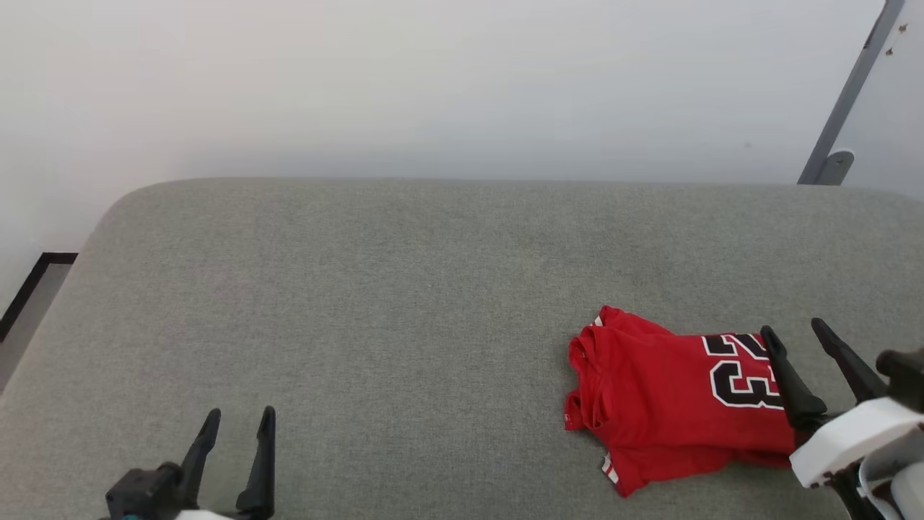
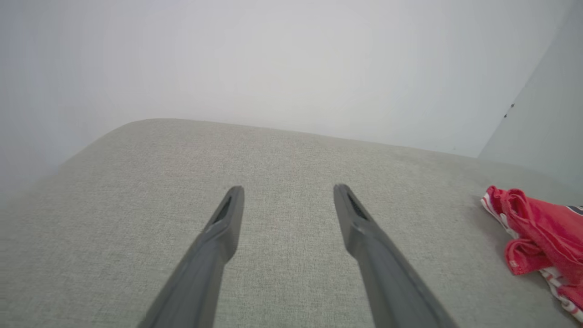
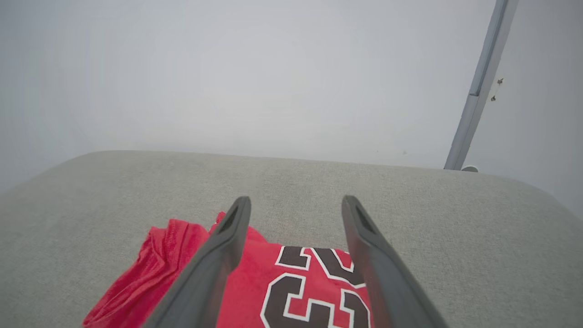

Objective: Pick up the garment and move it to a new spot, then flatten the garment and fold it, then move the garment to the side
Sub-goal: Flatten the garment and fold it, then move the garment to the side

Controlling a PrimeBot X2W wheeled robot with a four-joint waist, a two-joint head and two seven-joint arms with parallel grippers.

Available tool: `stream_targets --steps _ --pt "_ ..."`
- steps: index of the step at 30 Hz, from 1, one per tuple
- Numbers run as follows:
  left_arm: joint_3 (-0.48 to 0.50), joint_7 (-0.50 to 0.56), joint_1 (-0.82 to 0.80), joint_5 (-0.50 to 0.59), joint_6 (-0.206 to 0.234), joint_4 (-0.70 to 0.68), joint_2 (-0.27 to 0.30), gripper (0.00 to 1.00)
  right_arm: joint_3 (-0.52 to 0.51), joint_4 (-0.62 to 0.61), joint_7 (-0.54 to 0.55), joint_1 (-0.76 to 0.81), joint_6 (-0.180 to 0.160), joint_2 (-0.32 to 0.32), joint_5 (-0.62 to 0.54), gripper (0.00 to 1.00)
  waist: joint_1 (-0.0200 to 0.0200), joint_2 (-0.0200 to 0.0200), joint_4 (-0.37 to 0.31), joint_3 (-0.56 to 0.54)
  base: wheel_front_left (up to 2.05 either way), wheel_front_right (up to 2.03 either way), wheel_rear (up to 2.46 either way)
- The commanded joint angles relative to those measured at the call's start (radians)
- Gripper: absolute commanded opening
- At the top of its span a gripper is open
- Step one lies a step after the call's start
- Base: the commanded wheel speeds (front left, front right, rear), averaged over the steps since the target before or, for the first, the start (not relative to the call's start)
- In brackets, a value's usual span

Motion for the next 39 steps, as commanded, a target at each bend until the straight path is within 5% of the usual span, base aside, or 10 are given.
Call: stream_targets --steps 1,18,29,35,39 --pt "0.005 -0.007 0.026 0.024 0.003 -0.017 0.012 1.00 -0.037 -0.034 -0.007 0.040 0.000 0.020 -0.018 1.00 0.0000 0.0000 0.008 -0.008 0.00 0.00 0.00" --pt "0.052 -0.007 0.176 0.055 0.003 -0.178 0.022 1.00 -0.310 -0.334 0.034 0.346 0.000 0.116 -0.144 1.00 0.0000 0.0000 0.035 -0.010 0.00 0.00 0.00" --pt "0.043 -0.007 0.157 0.056 0.003 -0.174 0.015 1.00 -0.362 -0.416 0.100 0.376 0.000 0.156 -0.168 1.00 0.0000 0.0000 0.034 0.002 0.00 0.00 0.00" --pt "0.020 -0.007 0.117 0.051 0.003 -0.160 0.015 1.00 -0.352 -0.407 0.208 0.320 0.000 0.115 -0.165 1.00 0.0000 0.0000 0.033 0.031 0.00 0.00 0.00" --pt "-0.001 -0.007 0.074 0.050 0.003 -0.155 0.011 1.00 -0.287 -0.369 0.398 0.252 0.000 0.012 -0.149 1.00 0.0000 0.0000 0.026 0.076 0.00 0.00 0.00"
